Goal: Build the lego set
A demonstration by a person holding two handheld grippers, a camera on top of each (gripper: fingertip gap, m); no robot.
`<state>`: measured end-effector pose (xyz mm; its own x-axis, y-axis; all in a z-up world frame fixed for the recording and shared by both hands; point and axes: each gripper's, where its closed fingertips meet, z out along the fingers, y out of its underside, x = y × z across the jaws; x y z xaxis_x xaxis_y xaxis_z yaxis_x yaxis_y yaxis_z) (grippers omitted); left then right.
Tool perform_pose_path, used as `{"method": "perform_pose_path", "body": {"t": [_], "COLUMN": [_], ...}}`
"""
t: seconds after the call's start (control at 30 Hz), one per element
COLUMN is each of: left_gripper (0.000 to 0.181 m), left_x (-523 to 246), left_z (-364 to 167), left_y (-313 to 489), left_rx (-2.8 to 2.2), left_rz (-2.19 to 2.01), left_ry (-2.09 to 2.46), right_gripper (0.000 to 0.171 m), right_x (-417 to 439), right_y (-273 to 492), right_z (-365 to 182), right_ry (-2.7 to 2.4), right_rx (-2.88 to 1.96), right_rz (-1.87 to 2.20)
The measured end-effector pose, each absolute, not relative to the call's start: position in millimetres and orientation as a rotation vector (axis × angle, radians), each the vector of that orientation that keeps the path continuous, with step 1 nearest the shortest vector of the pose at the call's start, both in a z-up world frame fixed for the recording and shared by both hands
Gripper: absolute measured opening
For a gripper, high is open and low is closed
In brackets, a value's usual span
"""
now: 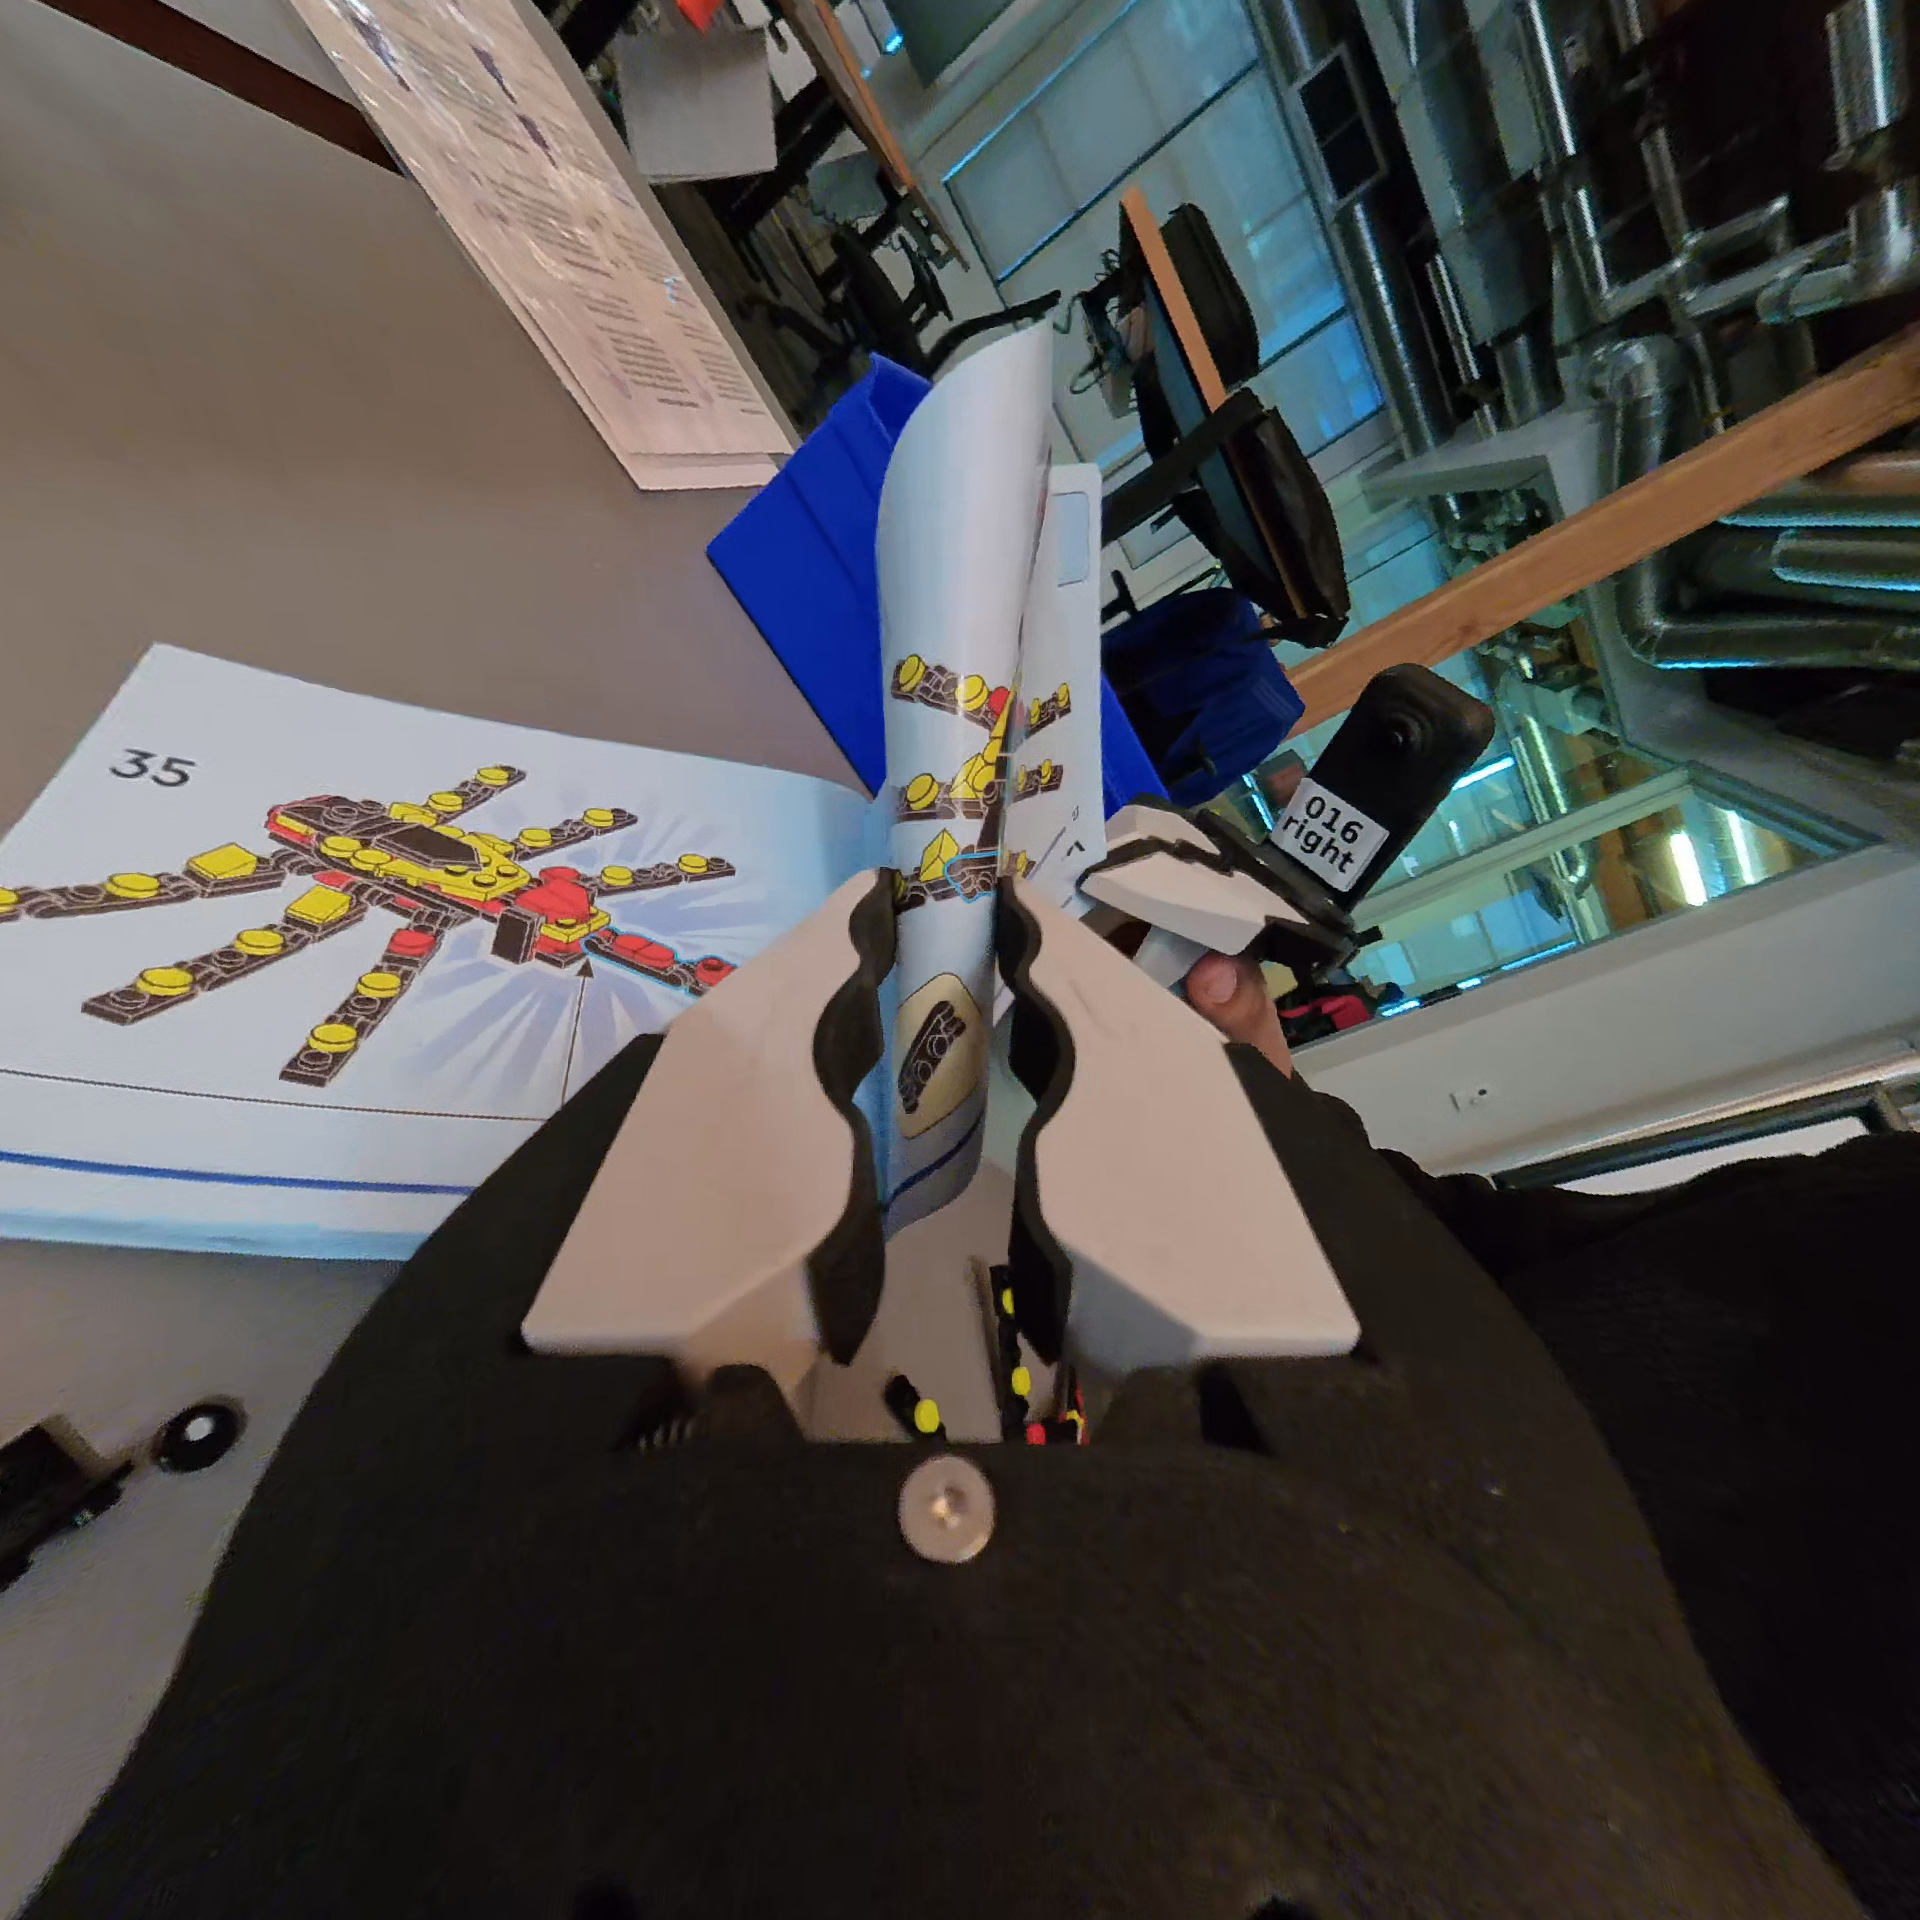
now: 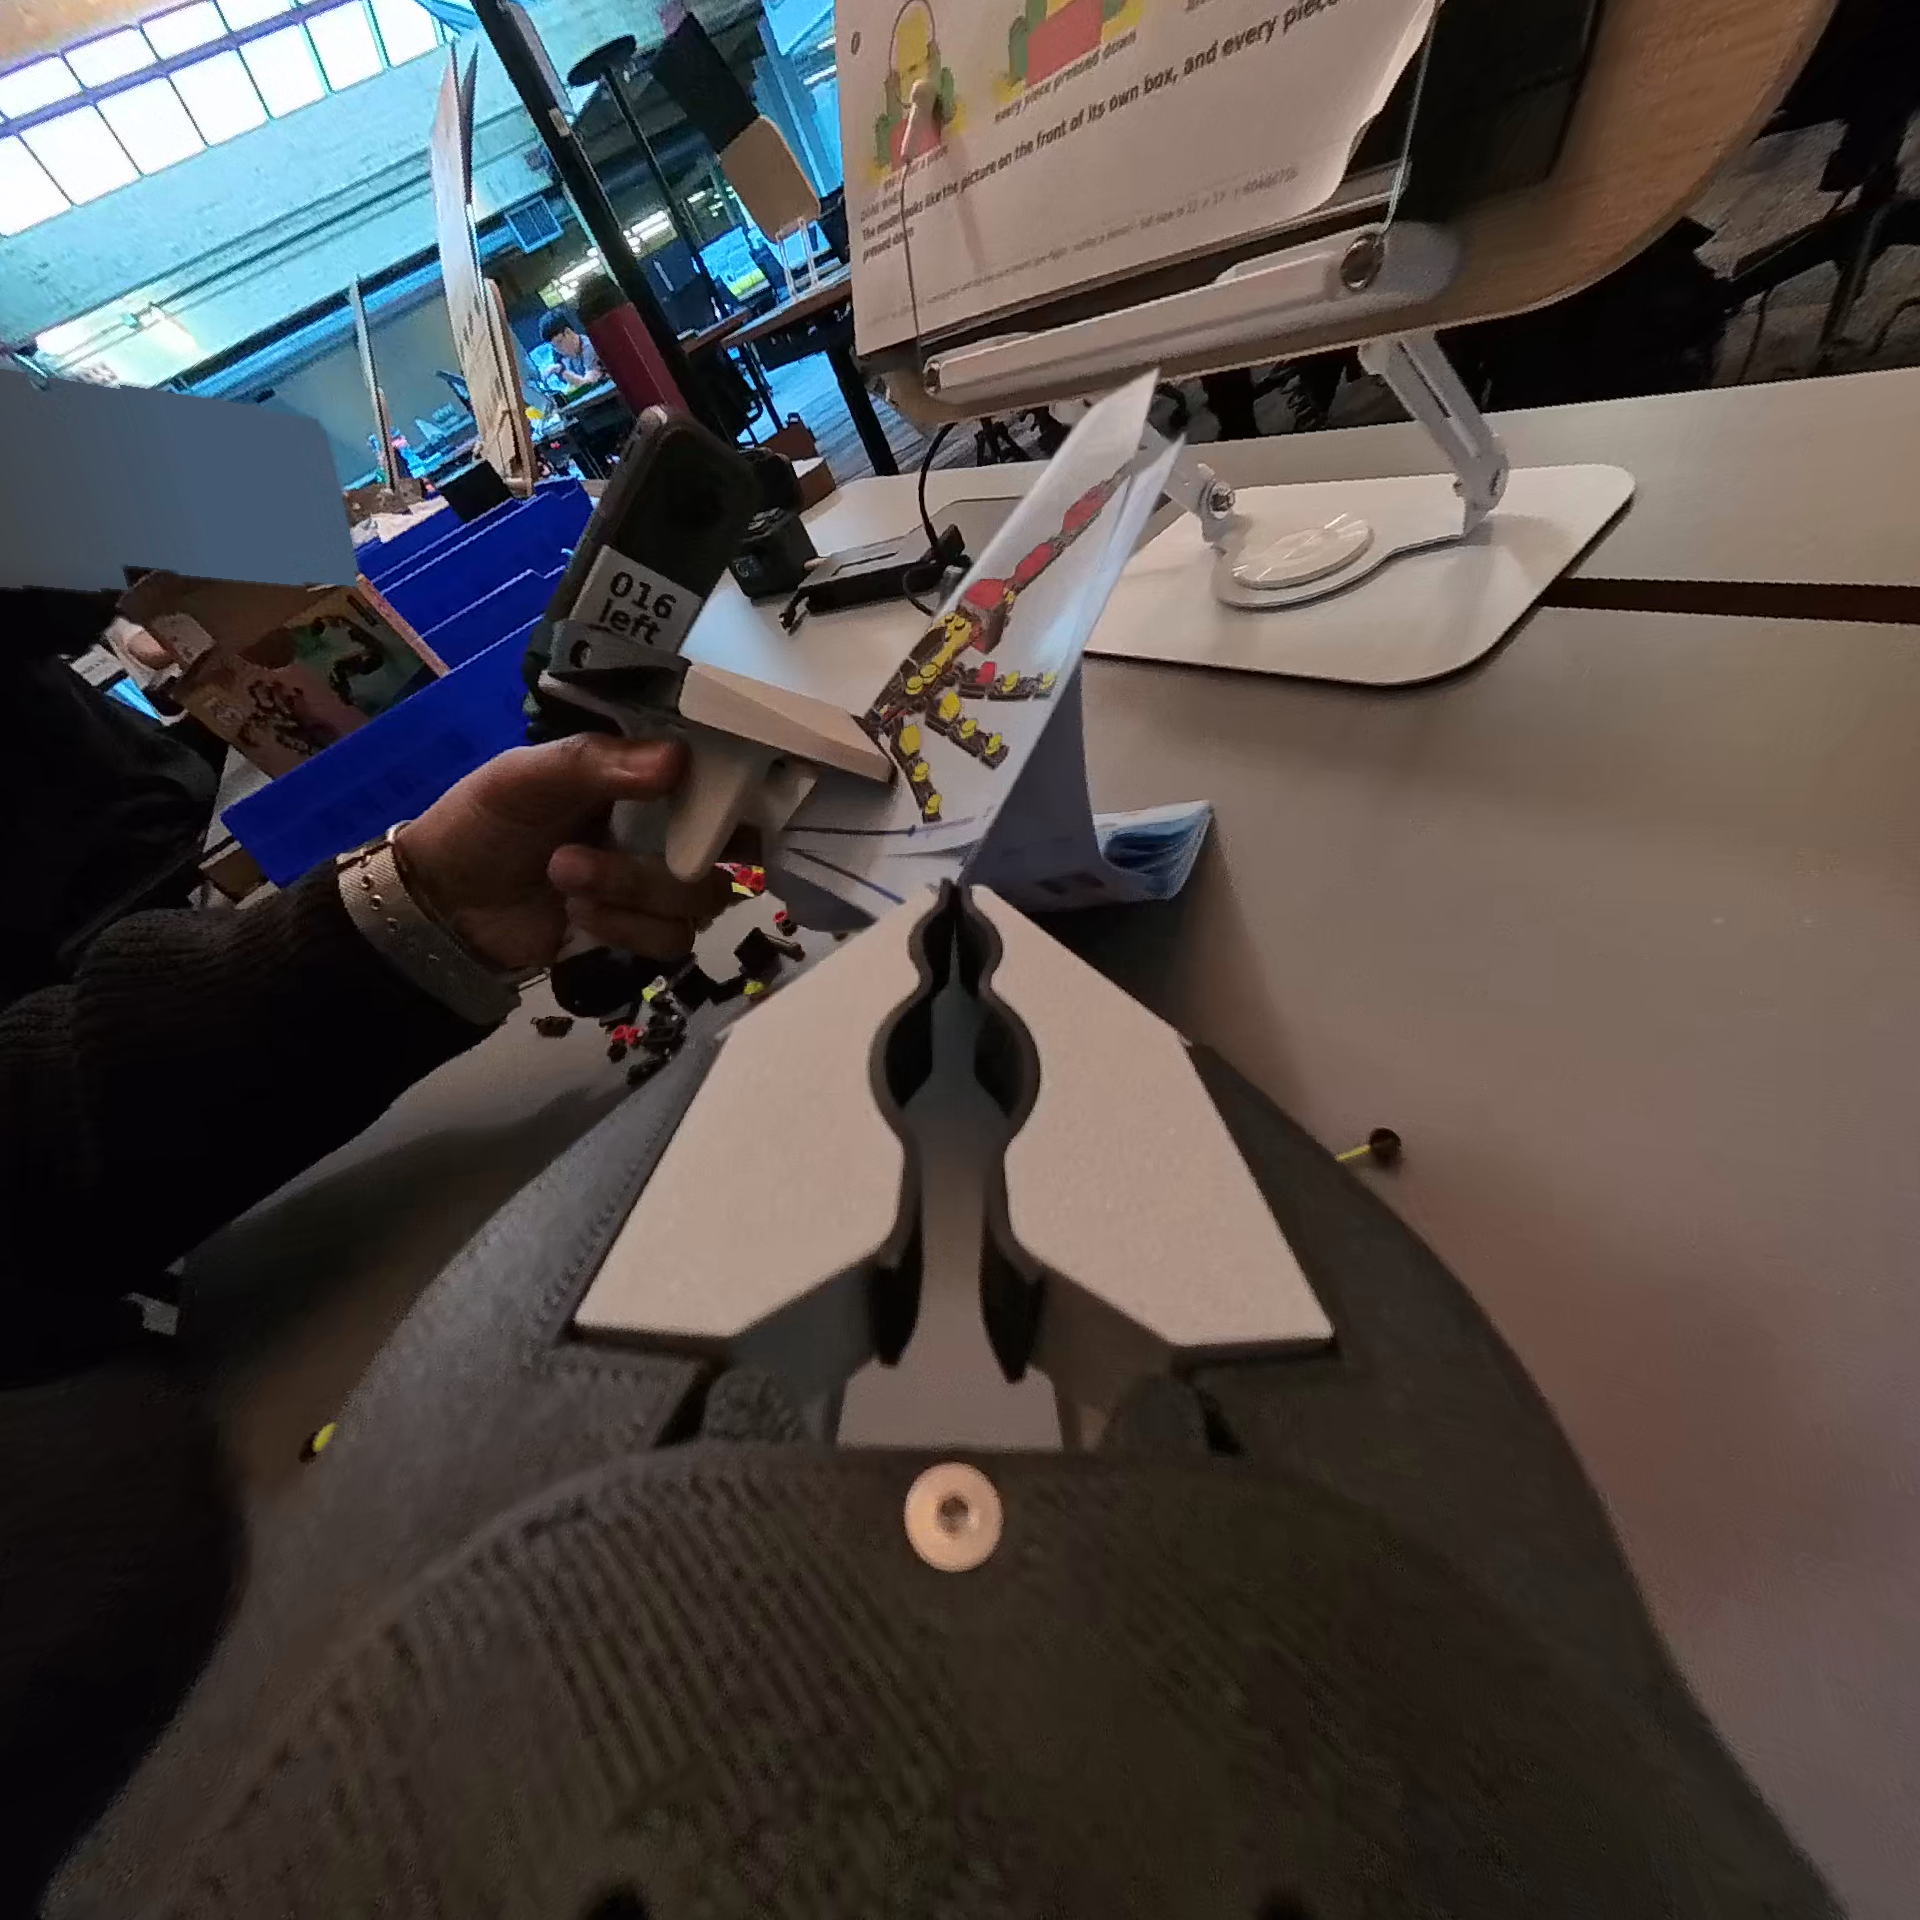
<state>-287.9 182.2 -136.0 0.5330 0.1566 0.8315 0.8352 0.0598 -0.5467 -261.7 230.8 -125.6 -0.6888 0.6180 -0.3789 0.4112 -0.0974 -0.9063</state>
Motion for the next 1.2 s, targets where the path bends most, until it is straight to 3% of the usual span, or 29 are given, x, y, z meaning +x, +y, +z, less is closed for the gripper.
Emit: {"method": "perform_pose_path", "body": {"t": [0.23, 0.4, 0.53, 0.67, 0.7, 0.83, 1.07, 1.2], "left_gripper": [0.049, 0.055, 0.071, 0.088, 0.084, 0.031, 0.001, 0.000], "left_x": [-315.2, -309.4, -275.2, -261.0, -268.0, -303.3, -330.4, -327.8], "left_z": [-135.7, -131.4, -112.9, -131.0, -137.5, -144.3, -158.3, -160.5], "left_y": [154.8, 140.6, 168.8, 195.8, 193.5, 155.1, 93.2, 89.9], "left_rx": [-1.295, -1.251, -1.316, -1.574, -1.621, -1.603, -1.506, -1.508], "left_rz": [-0.599, -0.599, -0.639, -0.411, -0.308, -0.029, 0.045, 0.014], "left_ry": [-1.044, -1.044, -0.923, -0.908, -0.937, -1.096, -1.271, -1.245], "right_gripper": [0.000, 0.000, 0.000, 0.000, 0.000, 0.000, 0.000, 0.000], "right_x": [-264.7, -265.4, -270.5, -274.6, -275.1, -275.5, -276.8, -277.7], "right_y": [239.4, 239.2, 229.3, 206.0, 201.4, 199.3, 217.0, 224.1], "right_z": [-136.9, -136.4, -134.9, -134.6, -135.3, -135.2, -133.5, -134.8], "right_ry": [-2.005, -1.999, -2.008, -2.056, -2.071, -2.089, -2.041, -2.026], "right_rx": [-1.236, -1.245, -1.241, -1.207, -1.197, -1.159, -1.219, -1.229], "right_rz": [1.782, 1.775, 1.800, 1.820, 1.810, 1.753, 1.742, 1.711]}}
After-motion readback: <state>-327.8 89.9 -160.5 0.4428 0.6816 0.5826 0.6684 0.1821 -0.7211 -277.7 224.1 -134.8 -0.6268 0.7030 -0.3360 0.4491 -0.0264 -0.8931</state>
